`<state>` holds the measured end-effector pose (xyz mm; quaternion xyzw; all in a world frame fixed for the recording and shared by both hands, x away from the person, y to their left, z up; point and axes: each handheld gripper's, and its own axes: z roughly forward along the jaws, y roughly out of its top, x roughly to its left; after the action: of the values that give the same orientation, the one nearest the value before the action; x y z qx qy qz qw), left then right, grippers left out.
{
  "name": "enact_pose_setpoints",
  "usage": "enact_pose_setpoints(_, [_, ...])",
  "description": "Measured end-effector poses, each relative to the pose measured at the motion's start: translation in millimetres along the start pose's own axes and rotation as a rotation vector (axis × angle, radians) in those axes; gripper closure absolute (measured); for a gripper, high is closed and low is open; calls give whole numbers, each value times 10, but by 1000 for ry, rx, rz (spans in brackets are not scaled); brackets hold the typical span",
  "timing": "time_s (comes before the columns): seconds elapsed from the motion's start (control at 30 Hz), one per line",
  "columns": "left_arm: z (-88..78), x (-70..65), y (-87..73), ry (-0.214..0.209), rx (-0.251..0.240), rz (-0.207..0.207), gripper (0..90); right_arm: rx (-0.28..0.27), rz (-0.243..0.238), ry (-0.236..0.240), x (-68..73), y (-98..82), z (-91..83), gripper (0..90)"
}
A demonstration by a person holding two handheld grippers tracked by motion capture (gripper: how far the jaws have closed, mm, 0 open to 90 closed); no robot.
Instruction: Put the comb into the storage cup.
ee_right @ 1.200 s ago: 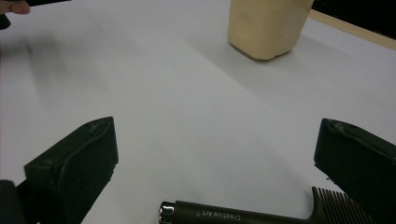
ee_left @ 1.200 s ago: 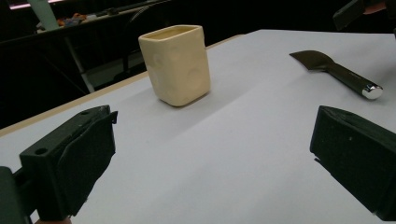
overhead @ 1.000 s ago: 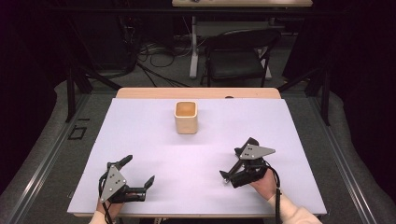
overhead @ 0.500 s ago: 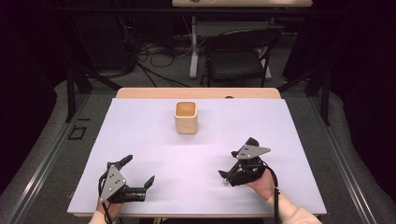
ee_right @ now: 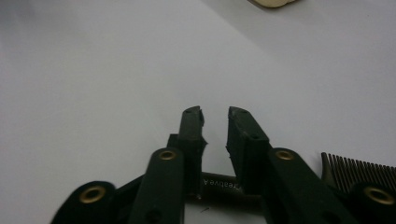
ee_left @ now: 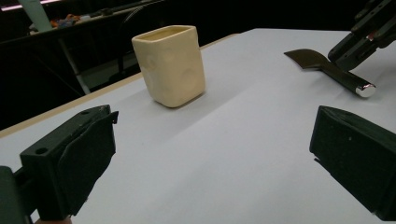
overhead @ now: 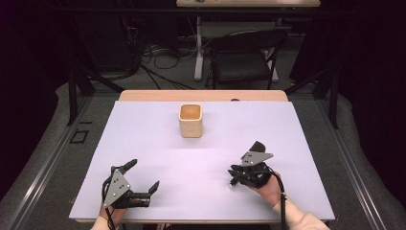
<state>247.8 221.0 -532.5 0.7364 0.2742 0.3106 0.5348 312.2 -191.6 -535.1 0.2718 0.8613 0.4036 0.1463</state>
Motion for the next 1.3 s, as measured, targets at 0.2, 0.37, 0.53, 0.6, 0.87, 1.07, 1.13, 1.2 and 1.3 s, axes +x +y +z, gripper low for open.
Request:
enact_pose_setpoints(0.2, [31, 4, -7, 3, 19, -2, 1, 23, -2, 1, 27, -9, 35, 900])
enact_pose_setpoints(0.37, [15, 7, -7, 7, 17, -1, 1, 58, -36, 11, 95, 0, 70, 900])
enact_pose_setpoints(0.53, [35, 12, -7, 5, 22, -1, 1, 94, -55, 18, 120, -13, 98, 900])
enact_pose_setpoints(0.6, [47, 11, -8, 7, 26, -3, 1, 107, -48, 17, 113, -28, 92, 900])
enact_pose_setpoints(0.87, [47, 28, -14, 15, 36, -6, 2, 146, -43, 10, 100, -69, 25, 900])
enact_pose_setpoints(1.07, [80, 31, -16, 23, 52, -7, 2, 168, -28, -2, 90, -128, -35, 900])
enact_pose_setpoints(1.13, [75, 28, -16, 21, 47, -11, 2, 171, -28, -6, 88, -139, -62, 900])
enact_pose_setpoints(1.2, [71, 30, -15, 22, 46, -9, 2, 175, -29, -9, 86, -141, -76, 900])
enact_pose_setpoints(1.3, [69, 34, -13, 26, 44, -7, 2, 173, -22, -20, 87, -146, -116, 900])
